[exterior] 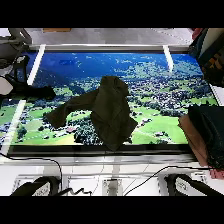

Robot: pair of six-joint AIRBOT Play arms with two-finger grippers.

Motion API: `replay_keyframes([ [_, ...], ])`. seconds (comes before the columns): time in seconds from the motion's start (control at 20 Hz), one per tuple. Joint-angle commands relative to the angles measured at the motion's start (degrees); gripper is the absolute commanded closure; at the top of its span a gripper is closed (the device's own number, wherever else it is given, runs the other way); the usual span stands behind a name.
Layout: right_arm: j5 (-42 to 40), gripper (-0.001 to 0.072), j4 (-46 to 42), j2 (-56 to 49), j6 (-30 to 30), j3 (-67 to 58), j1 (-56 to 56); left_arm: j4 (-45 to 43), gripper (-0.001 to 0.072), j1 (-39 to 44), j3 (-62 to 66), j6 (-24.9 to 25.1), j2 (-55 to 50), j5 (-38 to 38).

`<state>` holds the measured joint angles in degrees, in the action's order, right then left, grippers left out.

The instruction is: Fold the clothes and pants, and hang the long-sleeved shirts on hangers.

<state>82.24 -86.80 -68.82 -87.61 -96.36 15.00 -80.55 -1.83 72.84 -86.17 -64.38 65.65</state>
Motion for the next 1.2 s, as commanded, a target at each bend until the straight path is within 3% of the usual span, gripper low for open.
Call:
replay_keyframes([
  [0.0, 0.02, 0.0689, 0.02, 0.0, 0.0, -0.02, -0.04, 0.0, 0.0173, -0.04, 0.0, 0.0, 0.04, -0.02],
  [1.15, -2.34, 0.0689, 1.81, -0.09, 0.17, 0.0, -0.04, -0.02, 0.0173, -0.04, 0.0, -0.02, 0.04, 0.02],
])
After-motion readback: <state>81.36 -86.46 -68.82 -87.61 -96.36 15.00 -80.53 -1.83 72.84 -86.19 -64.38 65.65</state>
